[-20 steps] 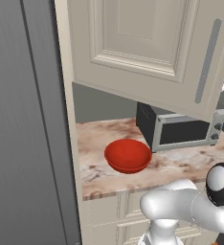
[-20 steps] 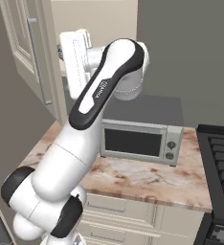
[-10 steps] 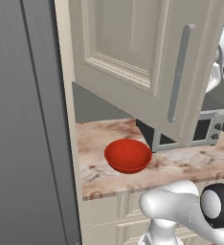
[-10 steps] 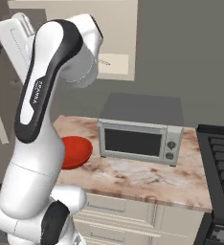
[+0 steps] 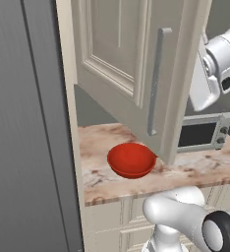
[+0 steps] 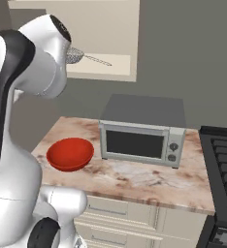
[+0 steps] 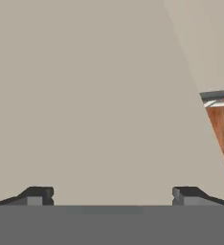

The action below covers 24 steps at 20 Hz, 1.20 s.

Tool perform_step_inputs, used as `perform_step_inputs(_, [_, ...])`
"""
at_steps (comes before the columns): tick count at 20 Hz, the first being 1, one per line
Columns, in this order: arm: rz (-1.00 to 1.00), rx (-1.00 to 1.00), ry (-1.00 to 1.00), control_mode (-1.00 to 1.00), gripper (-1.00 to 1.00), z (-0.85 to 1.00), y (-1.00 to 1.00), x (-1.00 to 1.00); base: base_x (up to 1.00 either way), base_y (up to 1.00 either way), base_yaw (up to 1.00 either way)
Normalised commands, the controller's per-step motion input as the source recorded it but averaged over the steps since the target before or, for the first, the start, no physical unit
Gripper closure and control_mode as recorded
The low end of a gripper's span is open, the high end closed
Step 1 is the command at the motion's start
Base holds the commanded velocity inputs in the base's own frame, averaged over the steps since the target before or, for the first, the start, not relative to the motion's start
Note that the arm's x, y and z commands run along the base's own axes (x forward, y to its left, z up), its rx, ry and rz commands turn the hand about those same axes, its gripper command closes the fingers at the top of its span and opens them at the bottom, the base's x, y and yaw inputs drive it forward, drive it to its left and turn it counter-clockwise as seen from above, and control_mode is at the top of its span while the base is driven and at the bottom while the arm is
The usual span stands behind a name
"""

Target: Open the cabinet and setup a tea strainer by placing it in the bowl upright.

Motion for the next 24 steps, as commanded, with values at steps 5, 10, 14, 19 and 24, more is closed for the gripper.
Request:
perform_step_inputs(5, [-0.25,-0.01,0.00,-1.00,-1.00,-0.27,0.41,-0.15,0.00,0.00,0.00])
perform_step_inputs(10, [-0.28,-0.01,0.00,-1.00,-1.00,-0.13,0.52,-0.10,0.00,0.00,0.00])
perform_step_inputs(14, [-0.22,-0.01,0.00,-1.00,-1.00,-0.01,0.17,0.00,0.00,0.00,0.00])
perform_step_inputs(19, [-0.09,-0.01,0.00,-1.00,-1.00,0.00,0.21,0.00,0.00,0.00,0.00])
perform_step_inputs(24, [-0.02,0.00,0.00,-1.00,-1.00,0.00,0.35,0.00,0.00,0.00,0.00])
